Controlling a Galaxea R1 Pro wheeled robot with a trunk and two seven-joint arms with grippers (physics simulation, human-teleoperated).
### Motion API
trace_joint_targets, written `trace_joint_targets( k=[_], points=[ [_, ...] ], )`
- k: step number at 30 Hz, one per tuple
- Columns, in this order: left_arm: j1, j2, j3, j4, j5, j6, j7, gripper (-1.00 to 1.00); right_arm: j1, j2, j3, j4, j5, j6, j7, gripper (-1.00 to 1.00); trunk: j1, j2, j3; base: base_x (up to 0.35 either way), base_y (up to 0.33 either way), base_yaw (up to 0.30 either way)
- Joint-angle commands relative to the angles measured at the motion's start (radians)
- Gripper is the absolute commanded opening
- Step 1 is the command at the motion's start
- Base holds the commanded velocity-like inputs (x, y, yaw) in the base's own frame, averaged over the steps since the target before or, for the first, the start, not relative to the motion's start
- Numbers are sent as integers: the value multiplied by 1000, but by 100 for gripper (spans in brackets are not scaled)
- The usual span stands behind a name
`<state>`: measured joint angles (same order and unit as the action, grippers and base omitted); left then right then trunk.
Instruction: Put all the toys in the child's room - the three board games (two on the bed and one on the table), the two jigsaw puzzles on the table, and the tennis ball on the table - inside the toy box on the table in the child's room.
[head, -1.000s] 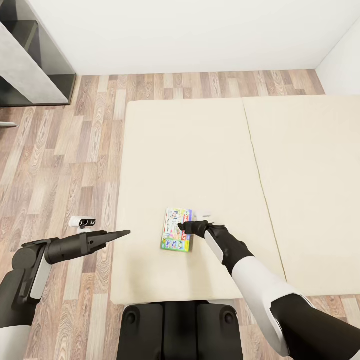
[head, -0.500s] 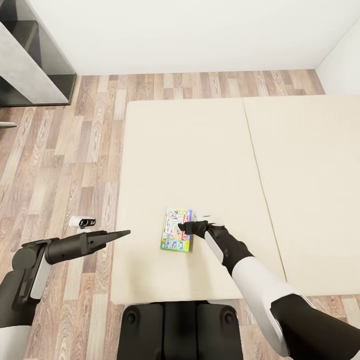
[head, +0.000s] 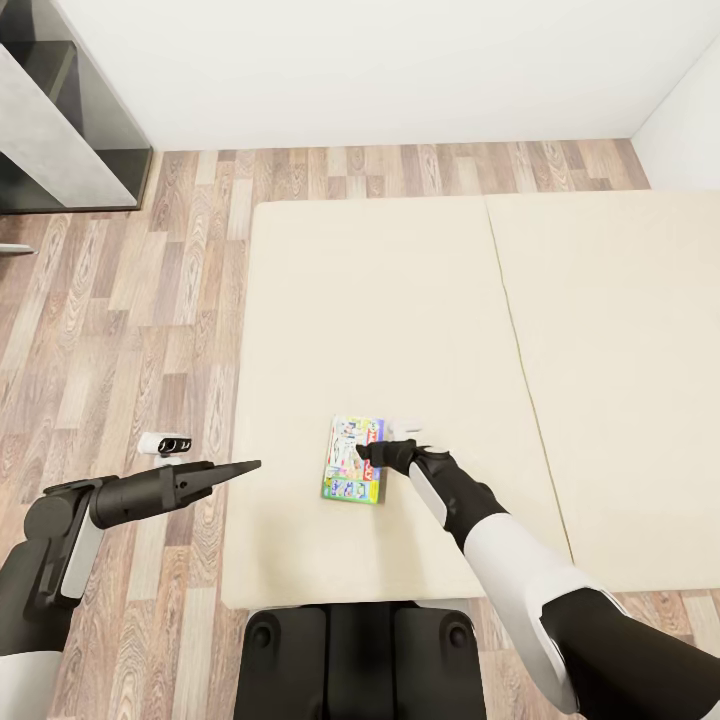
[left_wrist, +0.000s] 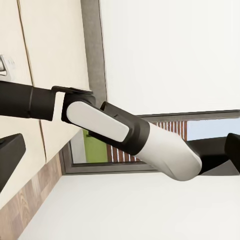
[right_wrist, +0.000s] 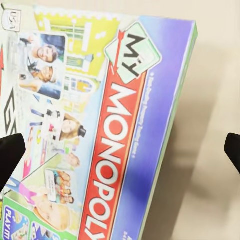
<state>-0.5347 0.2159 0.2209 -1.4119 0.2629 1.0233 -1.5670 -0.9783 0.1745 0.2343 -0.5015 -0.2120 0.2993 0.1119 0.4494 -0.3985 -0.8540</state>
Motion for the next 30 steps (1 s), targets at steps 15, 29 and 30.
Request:
trace_joint_targets(
  k=[15, 29, 30],
  points=[
    [0, 0, 0, 0, 0, 11, -4, 100, 0, 0, 6, -1, -8, -25, 0, 100, 1, -2, -1, 0, 0, 0],
    [0, 0, 0, -1, 0, 11, -4, 100, 0, 0, 7, -2, -7, -32, 0, 100, 1, -2, -1, 0, 0, 0],
    [0, 0, 0, -1, 0, 11, -4, 100, 0, 0, 7, -2, -7, -32, 0, 100, 1, -2, -1, 0, 0, 0]
  ],
)
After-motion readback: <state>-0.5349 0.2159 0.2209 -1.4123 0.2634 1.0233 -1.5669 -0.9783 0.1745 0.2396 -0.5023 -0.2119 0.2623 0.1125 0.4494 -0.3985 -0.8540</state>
